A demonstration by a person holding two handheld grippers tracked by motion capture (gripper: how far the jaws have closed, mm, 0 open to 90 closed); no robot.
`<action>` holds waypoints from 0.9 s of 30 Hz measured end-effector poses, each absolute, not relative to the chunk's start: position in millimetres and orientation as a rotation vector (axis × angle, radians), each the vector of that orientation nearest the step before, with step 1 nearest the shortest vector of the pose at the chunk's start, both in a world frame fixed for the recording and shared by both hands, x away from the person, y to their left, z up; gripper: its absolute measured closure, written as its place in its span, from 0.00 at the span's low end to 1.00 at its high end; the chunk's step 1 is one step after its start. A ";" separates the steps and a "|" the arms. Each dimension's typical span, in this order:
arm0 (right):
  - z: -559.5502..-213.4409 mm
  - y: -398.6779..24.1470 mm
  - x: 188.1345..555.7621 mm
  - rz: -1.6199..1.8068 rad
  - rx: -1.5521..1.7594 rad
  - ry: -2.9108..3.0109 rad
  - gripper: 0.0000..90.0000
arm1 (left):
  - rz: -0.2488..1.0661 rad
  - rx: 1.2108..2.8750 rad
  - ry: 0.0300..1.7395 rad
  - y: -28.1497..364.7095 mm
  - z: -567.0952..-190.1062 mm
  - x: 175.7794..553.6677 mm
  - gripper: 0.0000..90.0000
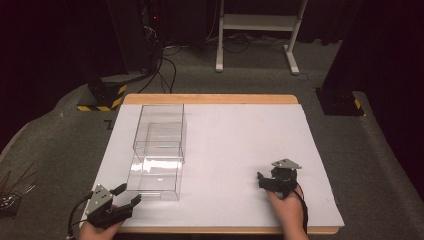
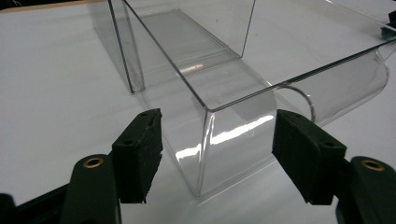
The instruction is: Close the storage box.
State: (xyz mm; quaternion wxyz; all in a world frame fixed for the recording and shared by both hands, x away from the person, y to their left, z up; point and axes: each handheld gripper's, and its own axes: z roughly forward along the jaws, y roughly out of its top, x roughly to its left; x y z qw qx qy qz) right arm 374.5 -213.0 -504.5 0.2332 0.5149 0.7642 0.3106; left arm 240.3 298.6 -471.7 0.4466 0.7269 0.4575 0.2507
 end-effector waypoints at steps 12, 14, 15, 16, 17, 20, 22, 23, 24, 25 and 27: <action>-504.4 -212.8 374.4 0.854 1.420 2.098 0.17 | 0.652 1.784 1.163 296.9 -470.4 250.0 0.38; -504.4 -212.9 374.6 0.855 1.423 2.099 0.17 | 0.652 1.779 1.170 296.5 -470.4 251.4 0.38; -504.4 -212.9 374.6 0.855 1.423 2.099 0.17 | 0.648 1.777 1.173 296.5 -470.4 252.1 0.38; -504.4 -212.9 374.6 0.855 1.423 2.099 0.17 | 0.638 1.775 1.178 296.9 -470.3 253.2 0.38; -504.4 -213.0 374.7 0.856 1.424 2.100 0.17 | 0.622 1.767 1.183 297.4 -470.5 254.8 0.38; -504.5 -213.2 374.9 0.857 1.423 2.100 0.17 | 0.634 1.765 1.189 296.1 -470.4 256.9 0.38; -504.5 -213.3 374.9 0.857 1.423 2.100 0.17 | 0.644 1.765 1.191 293.9 -470.1 258.5 0.38; -504.5 -213.3 374.9 0.857 1.423 2.101 0.17 | 0.646 1.764 1.189 293.1 -470.2 259.4 0.39; -504.5 -213.3 374.9 0.857 1.424 2.101 0.17 | 0.649 1.771 1.184 293.0 -470.1 260.2 0.39; -504.4 -213.3 374.9 0.857 1.423 2.101 0.17 | 0.656 1.773 1.181 291.4 -470.3 261.4 0.39; -504.4 -213.3 375.0 0.857 1.424 2.101 0.17 | 0.662 1.777 1.177 290.6 -470.2 262.0 0.39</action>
